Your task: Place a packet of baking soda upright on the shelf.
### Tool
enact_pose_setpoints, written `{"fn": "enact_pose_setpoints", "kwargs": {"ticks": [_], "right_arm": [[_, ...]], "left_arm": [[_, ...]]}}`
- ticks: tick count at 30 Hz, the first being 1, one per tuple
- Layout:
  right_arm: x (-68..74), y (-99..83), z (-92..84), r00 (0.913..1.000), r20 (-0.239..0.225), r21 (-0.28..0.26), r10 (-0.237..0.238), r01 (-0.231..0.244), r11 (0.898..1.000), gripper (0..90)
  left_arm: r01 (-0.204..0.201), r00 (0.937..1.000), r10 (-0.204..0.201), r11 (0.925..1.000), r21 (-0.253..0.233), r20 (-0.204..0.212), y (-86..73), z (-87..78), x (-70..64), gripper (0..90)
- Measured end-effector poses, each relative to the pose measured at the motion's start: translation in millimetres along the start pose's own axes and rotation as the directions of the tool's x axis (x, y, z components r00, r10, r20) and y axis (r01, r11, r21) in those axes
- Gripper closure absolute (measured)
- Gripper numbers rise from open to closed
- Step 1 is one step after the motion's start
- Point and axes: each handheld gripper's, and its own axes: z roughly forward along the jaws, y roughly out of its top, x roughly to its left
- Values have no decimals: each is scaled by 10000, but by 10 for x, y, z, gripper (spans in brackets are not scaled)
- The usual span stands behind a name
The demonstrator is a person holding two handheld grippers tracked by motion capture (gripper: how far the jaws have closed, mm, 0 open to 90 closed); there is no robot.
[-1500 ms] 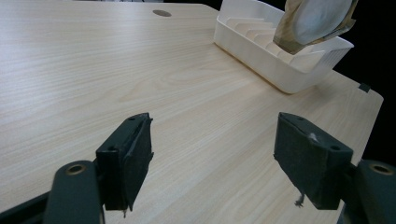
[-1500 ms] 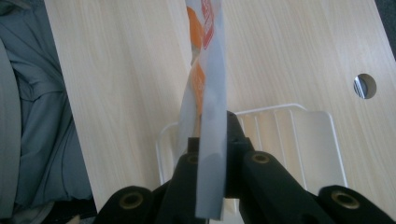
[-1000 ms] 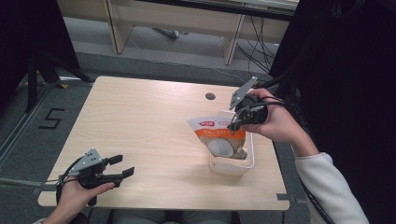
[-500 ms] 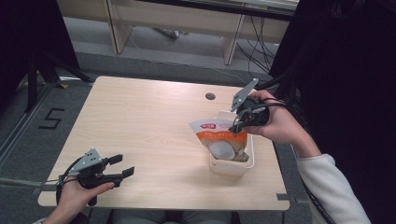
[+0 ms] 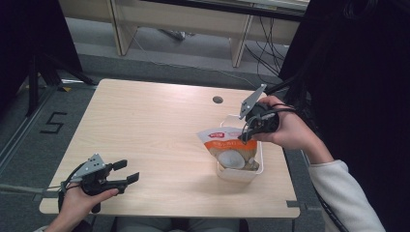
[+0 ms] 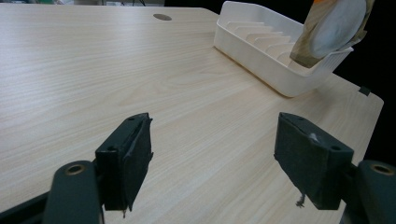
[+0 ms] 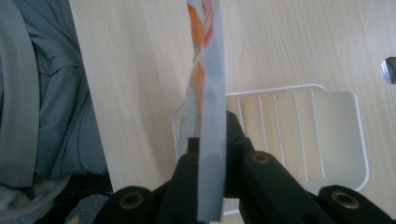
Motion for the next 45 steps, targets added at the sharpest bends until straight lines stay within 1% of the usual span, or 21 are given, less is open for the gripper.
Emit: {"fn": "enact_pose_setpoints", "kwargs": {"ticks": [2,3,9,10,11,12,15,16,21,26,30,31,32,34,35,36,37,38,39,42,45], "right_arm": [[-13,-4,13,9997,-94,35,-225,225,9997,900],[-7,-12,13,9999,-59,88,-88,88,9999,900],[-3,-42,80,9998,-99,361,-185,188,9992,900],[-18,-47,100,9992,-115,305,-379,383,9988,900],[-22,-53,111,9992,-98,285,-397,400,9988,900],[-10,-60,117,9998,-109,336,-146,150,9993,900],[-24,-62,139,9992,-126,283,-392,396,9988,900],[-29,-64,145,9990,-165,236,-419,423,9988,900],[-20,-75,158,9999,-65,301,-152,154,9994,900],[-31,-55,166,9991,-25,260,-412,413,9988,900],[-32,-60,187,9991,-10,246,-413,413,9988,900],[-20,-82,198,9999,-17,278,-136,137,9995,900],[-33,-90,216,9993,11,180,-378,378,9991,900],[-25,-119,241,9999,-25,234,-140,141,9996,900],[-39,-131,267,9992,-44,126,-389,389,9992,900],[-37,-145,288,9994,-68,170,-337,338,9993,900],[-20,-162,305,10000,-73,269,-38,40,9996,900],[-39,-169,339,9992,-193,218,-361,365,9991,900],[-29,-182,359,9998,-198,316,-96,102,9994,900],[-51,-210,419,9992,-281,283,-279,287,9992,900],[-56,-252,463,9996,-277,402,-92,103,9991,900]], "left_arm": [[74,10000,-74,9999,-75,58,-4,10,2,267],[62,10000,-62,10000,-67,55,-3,10,3,267],[-23,10000,23,10000,3,-19,1,-1,1,268],[-34,10000,34,10000,-22,-11,1,0,1,267],[-49,10000,48,10000,-28,-18,2,0,0,268],[-49,10000,48,10000,-28,-18,2,0,0,268],[0,10000,0,10000,-20,-44,-1,5,-8,267],[-147,9999,147,9999,-13,22,2,6,-2,267],[-146,9999,146,9999,-24,-2,1,5,-3,267],[-156,9999,156,9999,-28,10,3,7,-7,268],[-151,9999,151,9999,-31,18,2,8,-5,268],[-148,9998,149,9999,-54,107,0,16,0,268],[-153,9998,154,9999,-58,99,0,16,-2,268],[-211,9998,211,9998,-17,53,4,13,-7,268],[-239,9997,239,9997,-25,101,4,17,-5,268],[-133,9999,133,9999,8,32,2,16,-13,268],[-72,10000,72,10000,-1,16,1,18,-15,268],[-68,10000,68,10000,-4,16,1,18,-15,268],[-36,10000,36,10000,-9,-15,0,16,-17,268],[-50,10000,50,10000,16,-13,-1,15,-16,268],[-58,10000,58,10000,24,4,-2,15,-16,268]]}}
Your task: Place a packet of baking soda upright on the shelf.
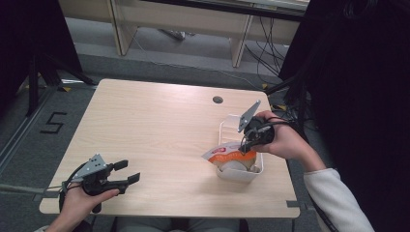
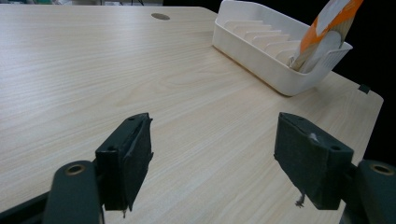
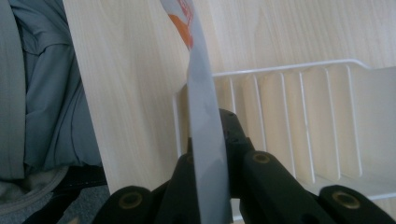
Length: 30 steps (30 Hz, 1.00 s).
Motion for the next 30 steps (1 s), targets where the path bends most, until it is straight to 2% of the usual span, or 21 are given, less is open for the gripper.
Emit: {"fn": "enact_pose_setpoints", "kwargs": {"ticks": [1,3,6,8,10,12,14,16,17,19,20,22,23,24,25,26,29,30], "right_arm": [[0,0,0,10000,0,0,0,0,10000,900],[-1,-57,21,9992,70,14,389,-389,9992,900],[-21,-87,37,9997,72,-64,224,-224,9997,900],[-17,-131,56,9982,258,267,540,-547,9981,900],[-32,-147,69,9986,256,357,473,-482,9982,900],[-46,-194,89,9964,440,658,721,-749,9950,900],[-50,-215,101,9962,503,739,714,-750,9944,897],[-44,-216,95,9959,542,738,725,-764,9943,848],[-48,-210,84,9961,677,730,574,-623,9954,809],[-32,-192,24,9937,921,272,634,-662,9974,716],[-24,-182,-19,9942,844,-102,666,-659,9978,686],[26,-151,-82,9901,1151,-1053,801,-680,9921,612],[55,-128,-103,9877,1260,-1456,923,-736,9866,581],[76,-97,-110,9881,1346,-1816,748,-496,9821,560],[117,-66,-110,9864,1412,-2122,846,-533,9758,535],[142,-27,-90,9869,1499,-2468,590,-205,9689,514],[262,94,6,9881,1472,-3339,452,66,9426,500],[297,136,46,9886,1455,-3550,382,161,9347,491]], "left_arm": [[-40,10000,40,10000,2,33,1,0,3,268],[-6,10000,6,10000,-2,6,0,-2,2,268],[-22,9999,22,10000,-58,101,2,4,6,268],[-154,9999,154,9999,15,50,5,1,5,268],[-155,9999,155,9999,16,43,5,1,4,268],[-149,9999,149,9999,17,36,4,2,5,268],[-140,9999,140,9999,-12,66,1,9,7,268],[-138,9999,138,9999,-9,81,1,12,6,268],[-133,9999,133,9999,-5,76,1,13,4,267],[-142,9999,142,9999,-5,93,0,16,2,267],[-132,9999,132,9999,11,84,-1,18,-3,267],[-192,9998,191,9998,29,109,0,20,-3,266],[-165,9997,165,9999,28,154,-2,28,-14,266],[-86,10000,86,9999,118,25,-3,24,-27,267],[-203,9998,202,9997,120,83,-2,26,-25,266],[-213,9997,212,9997,129,90,-3,28,-28,266],[-247,9995,245,9997,89,184,-5,36,-25,266],[-71,9999,69,9999,103,120,-11,37,-32,266]]}}
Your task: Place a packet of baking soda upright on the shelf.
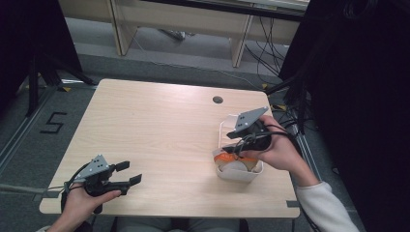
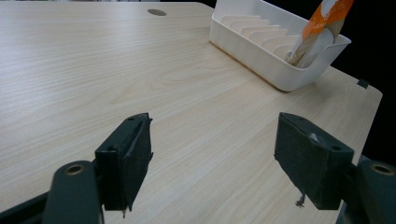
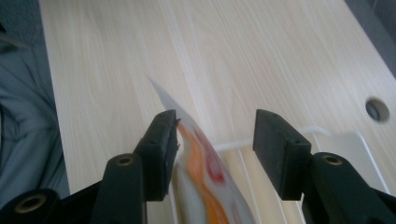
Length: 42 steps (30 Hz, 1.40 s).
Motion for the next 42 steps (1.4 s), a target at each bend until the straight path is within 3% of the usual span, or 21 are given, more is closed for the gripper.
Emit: {"fn": "enact_pose_setpoints", "kwargs": {"ticks": [4,9,10,12,16,25,30,33,36,42], "right_arm": [[121,94,193,9994,-275,-454,-219,206,9988,488],[239,173,330,9982,-518,-611,-293,261,9978,485],[289,200,395,9958,-740,-737,-533,478,9961,484],[357,202,454,9952,-891,-549,-415,367,9978,482],[493,185,567,9904,-1055,-520,-893,841,9951,484],[742,65,810,9771,-1787,-216,-1151,1130,9934,484],[828,21,857,9779,-1688,-235,-1235,1213,9923,485],[877,16,895,9731,-1807,-285,-1431,1403,9897,494],[1031,57,953,9572,-2209,-353,-1868,1836,9824,493],[1214,-15,1148,9418,-2783,-217,-1888,1903,9815,491]], "left_arm": [[-17,10000,17,10000,0,23,-1,1,0,266],[-23,10000,23,10000,15,10,-2,1,-5,267],[-58,10000,58,10000,14,36,-1,2,-4,266],[-118,9999,118,9999,74,-11,1,-7,-10,266],[-238,9997,238,9997,96,4,3,-8,-5,266],[-254,9997,254,9996,108,6,2,-9,-5,266],[-229,9997,229,9997,104,1,2,-8,-4,266],[-281,9996,281,9996,104,21,3,-8,-4,266],[-236,9997,236,9997,104,-3,2,-8,-6,266],[-130,9999,130,9999,85,-18,-2,-13,-9,266]]}}
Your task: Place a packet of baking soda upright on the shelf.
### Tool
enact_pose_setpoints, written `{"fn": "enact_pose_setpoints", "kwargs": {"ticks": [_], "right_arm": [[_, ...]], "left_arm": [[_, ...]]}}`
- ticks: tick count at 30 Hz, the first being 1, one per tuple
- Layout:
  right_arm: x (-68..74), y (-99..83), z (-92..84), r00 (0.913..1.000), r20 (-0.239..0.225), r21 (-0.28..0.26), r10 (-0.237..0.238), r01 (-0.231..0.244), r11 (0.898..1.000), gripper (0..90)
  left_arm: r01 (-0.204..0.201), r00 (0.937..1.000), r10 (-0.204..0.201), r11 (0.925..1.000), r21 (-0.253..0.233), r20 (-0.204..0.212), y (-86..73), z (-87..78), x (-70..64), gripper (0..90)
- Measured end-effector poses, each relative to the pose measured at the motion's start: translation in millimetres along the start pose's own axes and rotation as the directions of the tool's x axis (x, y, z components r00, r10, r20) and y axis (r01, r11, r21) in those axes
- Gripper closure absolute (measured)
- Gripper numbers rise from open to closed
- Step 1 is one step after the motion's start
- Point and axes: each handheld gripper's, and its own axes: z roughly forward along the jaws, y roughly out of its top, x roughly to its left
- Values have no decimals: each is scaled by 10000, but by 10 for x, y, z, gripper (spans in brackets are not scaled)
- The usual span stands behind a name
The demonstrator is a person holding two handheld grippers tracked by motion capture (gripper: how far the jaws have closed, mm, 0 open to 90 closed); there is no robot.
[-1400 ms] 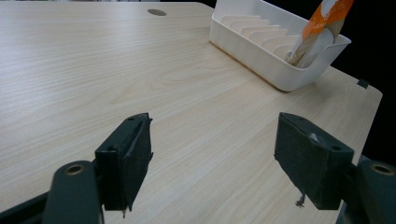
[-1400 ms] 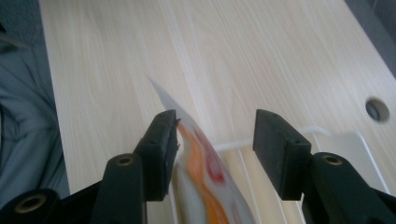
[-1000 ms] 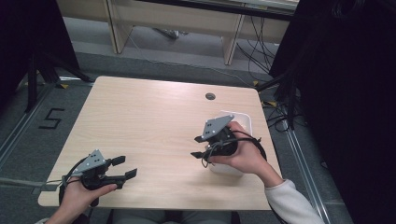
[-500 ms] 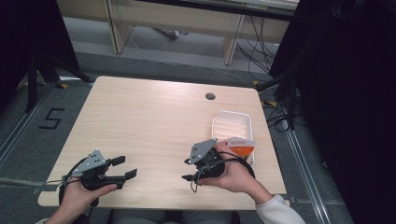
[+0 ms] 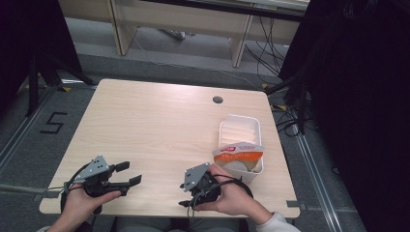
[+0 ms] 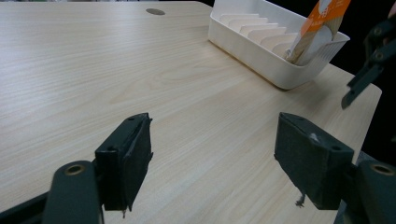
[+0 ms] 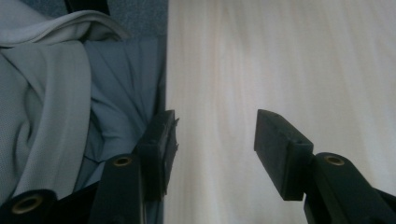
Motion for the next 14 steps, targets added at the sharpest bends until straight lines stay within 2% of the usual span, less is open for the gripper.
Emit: {"fn": "enact_pose_setpoints", "kwargs": {"ticks": [1,2,4,5,6,7,9,11,14], "right_arm": [[16,-18,33,10000,-50,-24,33,-33,10000,491],[49,-41,50,9990,-60,121,449,-448,9989,491],[62,-78,81,9991,-88,237,406,-404,9989,490],[61,-91,84,9990,-135,207,415,-412,9989,490],[71,-100,73,9977,-41,318,679,-677,9972,489],[53,-110,64,9986,-142,186,509,-506,9985,489],[50,-104,20,9976,36,182,685,-685,9975,486],[41,-100,-21,9974,201,113,698,-700,9975,482],[23,-100,-83,9972,275,38,701,-702,9975,481]], "left_arm": [[5,10000,-5,10000,1,8,0,1,0,266],[-14,10000,14,10000,3,19,0,1,-2,266],[-45,10000,45,10000,-17,33,1,1,-4,266],[-198,9997,198,9998,-33,127,2,0,2,266],[-202,9997,202,9998,-30,127,2,0,2,266],[-191,9998,191,9998,15,52,2,-3,-1,266],[-41,10000,40,10000,46,52,-3,5,-5,266],[-188,9998,187,9998,69,108,1,6,2,266],[-187,9997,186,9998,21,136,3,13,2,266]]}}
